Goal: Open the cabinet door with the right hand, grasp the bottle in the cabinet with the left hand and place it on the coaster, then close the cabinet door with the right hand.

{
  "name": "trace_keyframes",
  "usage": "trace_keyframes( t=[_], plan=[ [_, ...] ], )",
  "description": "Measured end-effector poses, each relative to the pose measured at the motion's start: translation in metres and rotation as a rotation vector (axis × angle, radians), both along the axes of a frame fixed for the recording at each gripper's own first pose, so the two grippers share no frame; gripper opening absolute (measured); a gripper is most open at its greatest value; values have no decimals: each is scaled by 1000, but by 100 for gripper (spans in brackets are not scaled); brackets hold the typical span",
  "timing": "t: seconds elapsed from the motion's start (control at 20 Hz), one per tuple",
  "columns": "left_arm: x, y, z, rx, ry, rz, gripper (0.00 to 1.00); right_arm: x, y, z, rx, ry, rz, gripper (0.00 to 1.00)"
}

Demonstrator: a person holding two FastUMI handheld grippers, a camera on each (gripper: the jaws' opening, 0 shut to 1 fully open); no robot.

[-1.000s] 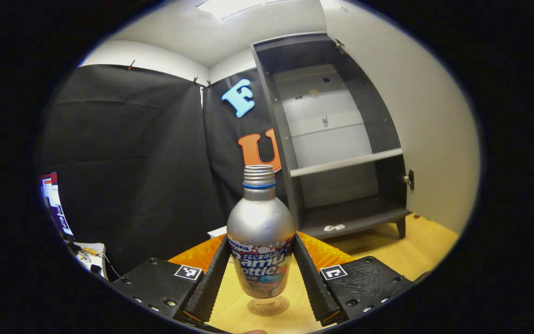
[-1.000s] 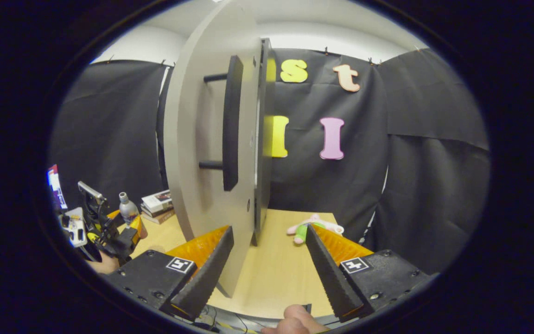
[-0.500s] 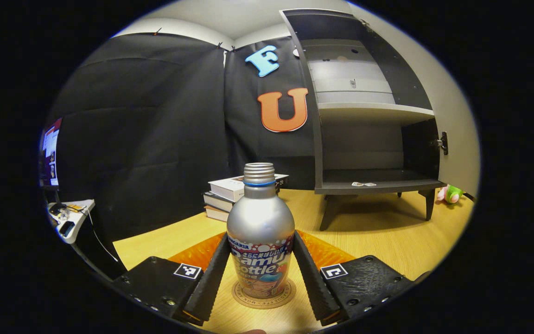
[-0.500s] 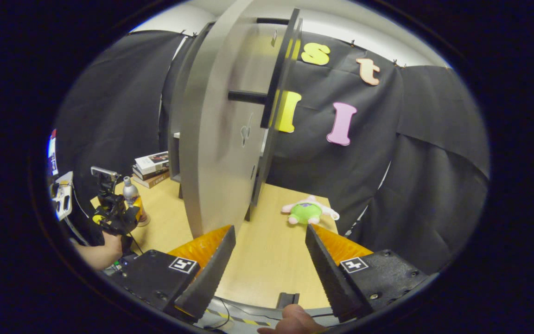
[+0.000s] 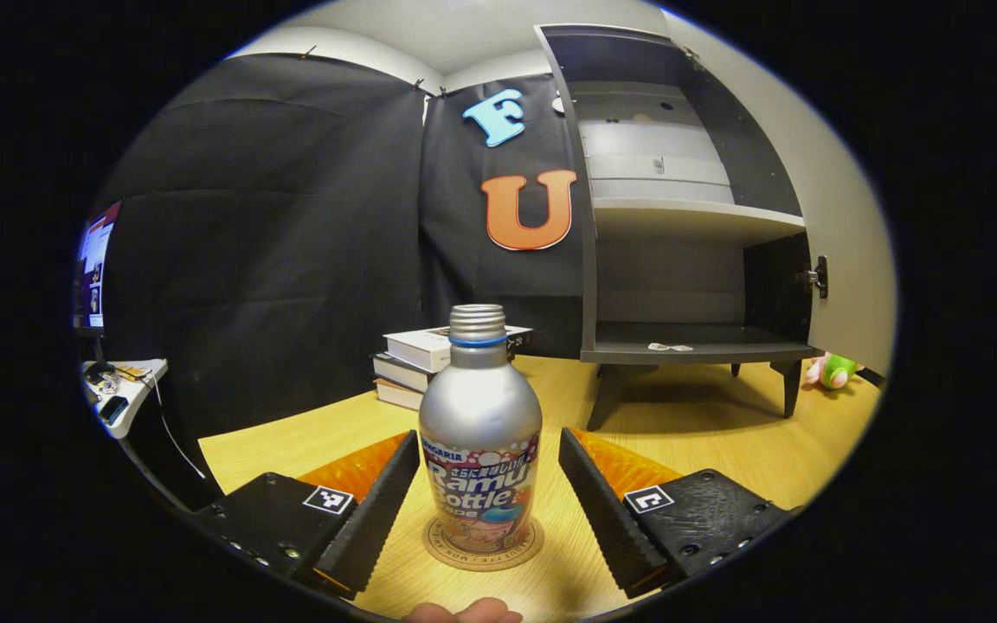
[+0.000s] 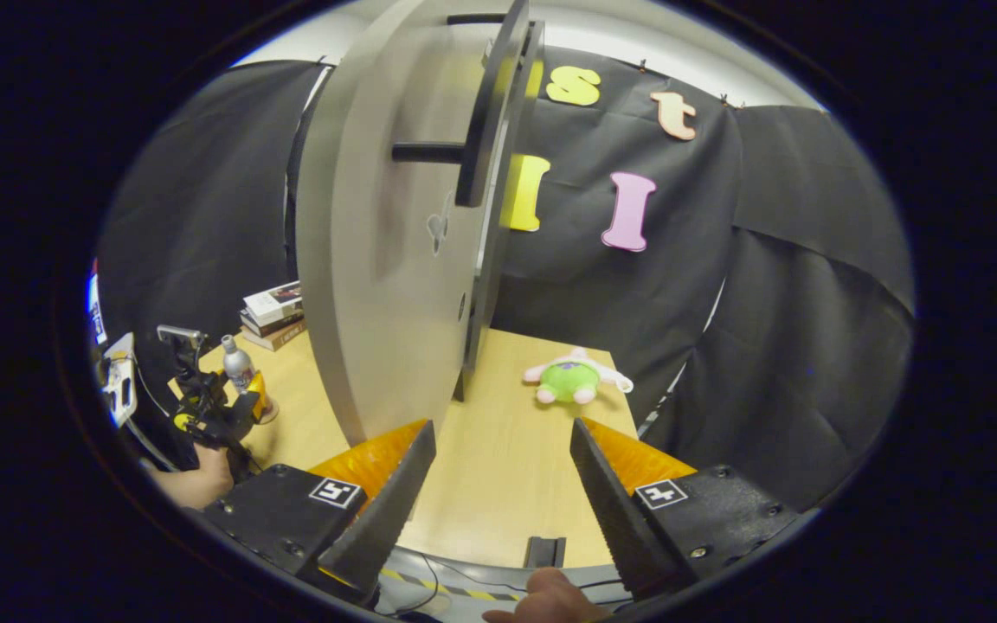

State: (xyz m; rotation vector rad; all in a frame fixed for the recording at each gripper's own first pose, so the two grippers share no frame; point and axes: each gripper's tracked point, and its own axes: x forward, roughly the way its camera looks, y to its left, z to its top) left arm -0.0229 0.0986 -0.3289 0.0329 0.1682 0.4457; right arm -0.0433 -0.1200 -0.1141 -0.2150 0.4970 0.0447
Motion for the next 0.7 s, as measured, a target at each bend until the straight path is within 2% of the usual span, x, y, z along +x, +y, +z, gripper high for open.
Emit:
trace_keyframes(
  t=[0.35, 0.5, 0.7],
  plan=[
    [-31, -12, 42, 33, -5, -41, 98, -8, -2, -2, 34, 3, 4, 100],
    [-51, -20, 83, 42, -11, -62, 98, -7, -12, 7, 45, -21, -14, 100],
    [-64, -42, 162, 72, -36, -121, 98, -7, -33, 27, 94, -81, -62, 100]
  ],
)
